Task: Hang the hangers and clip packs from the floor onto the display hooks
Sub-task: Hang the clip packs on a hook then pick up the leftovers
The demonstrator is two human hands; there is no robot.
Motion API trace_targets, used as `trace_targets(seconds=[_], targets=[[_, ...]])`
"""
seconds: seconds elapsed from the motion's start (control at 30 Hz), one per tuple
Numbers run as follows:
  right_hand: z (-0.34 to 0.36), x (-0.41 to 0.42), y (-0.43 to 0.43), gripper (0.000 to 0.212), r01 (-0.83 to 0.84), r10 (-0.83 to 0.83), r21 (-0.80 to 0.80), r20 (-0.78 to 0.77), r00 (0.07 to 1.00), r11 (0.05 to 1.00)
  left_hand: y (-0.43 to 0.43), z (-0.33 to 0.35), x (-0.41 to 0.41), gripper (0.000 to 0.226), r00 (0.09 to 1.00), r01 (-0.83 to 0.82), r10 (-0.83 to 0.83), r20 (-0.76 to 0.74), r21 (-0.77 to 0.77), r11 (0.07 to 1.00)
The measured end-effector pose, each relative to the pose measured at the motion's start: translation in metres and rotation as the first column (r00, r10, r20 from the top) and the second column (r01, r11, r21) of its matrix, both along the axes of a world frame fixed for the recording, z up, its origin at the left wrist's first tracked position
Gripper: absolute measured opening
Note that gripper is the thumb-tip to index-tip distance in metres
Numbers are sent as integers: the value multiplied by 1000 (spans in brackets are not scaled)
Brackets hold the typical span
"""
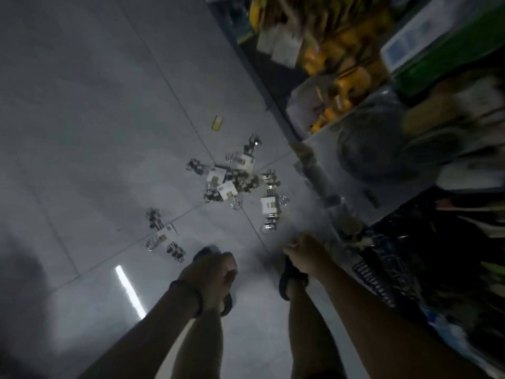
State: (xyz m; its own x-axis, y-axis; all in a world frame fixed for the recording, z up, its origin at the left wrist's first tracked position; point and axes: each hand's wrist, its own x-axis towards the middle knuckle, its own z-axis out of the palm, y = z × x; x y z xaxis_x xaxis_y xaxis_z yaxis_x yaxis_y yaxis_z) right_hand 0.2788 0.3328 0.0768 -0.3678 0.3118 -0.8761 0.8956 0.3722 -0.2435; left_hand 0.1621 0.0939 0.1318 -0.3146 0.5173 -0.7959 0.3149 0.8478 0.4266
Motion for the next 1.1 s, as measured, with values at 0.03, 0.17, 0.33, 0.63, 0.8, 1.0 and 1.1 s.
trace_targets(seconds=[0.03, 0.17, 0.33, 0.63, 0.8, 1.0, 1.1], targets=[[-37, -8, 5, 34, -20, 21, -13, 31, 999, 1000, 7, -31, -9, 21, 1000, -4, 5, 22, -36, 999], [-197, -50, 31, 22, -52, 53, -14, 82, 995, 999, 34, -196, -31, 26, 1000, 30, -30, 1, -122, 992], [-359, -70, 39, 24, 94, -97, 32, 89, 991, 995, 69, -367, -60, 40, 980, 49, -77, -185, -150, 987], [-462, -62, 14, 50, 485, -489, 170, -18, 872, 858, 69, -511, -67, 91, 931, -305, 246, -268, -207, 929], [-453, -37, 7, 25, 437, -400, 129, -238, 885, 890, 76, -522, -36, 97, 920, -263, 191, -343, -176, 949], [-421, -16, 18, 23, 650, -623, 83, -216, 752, 755, 67, -495, -12, 52, 865, -322, 279, -416, -34, 946], [-394, -13, 26, 21, 675, -637, 93, -257, 726, 732, 52, -466, -14, 28, 769, -382, 411, -490, 164, 910]])
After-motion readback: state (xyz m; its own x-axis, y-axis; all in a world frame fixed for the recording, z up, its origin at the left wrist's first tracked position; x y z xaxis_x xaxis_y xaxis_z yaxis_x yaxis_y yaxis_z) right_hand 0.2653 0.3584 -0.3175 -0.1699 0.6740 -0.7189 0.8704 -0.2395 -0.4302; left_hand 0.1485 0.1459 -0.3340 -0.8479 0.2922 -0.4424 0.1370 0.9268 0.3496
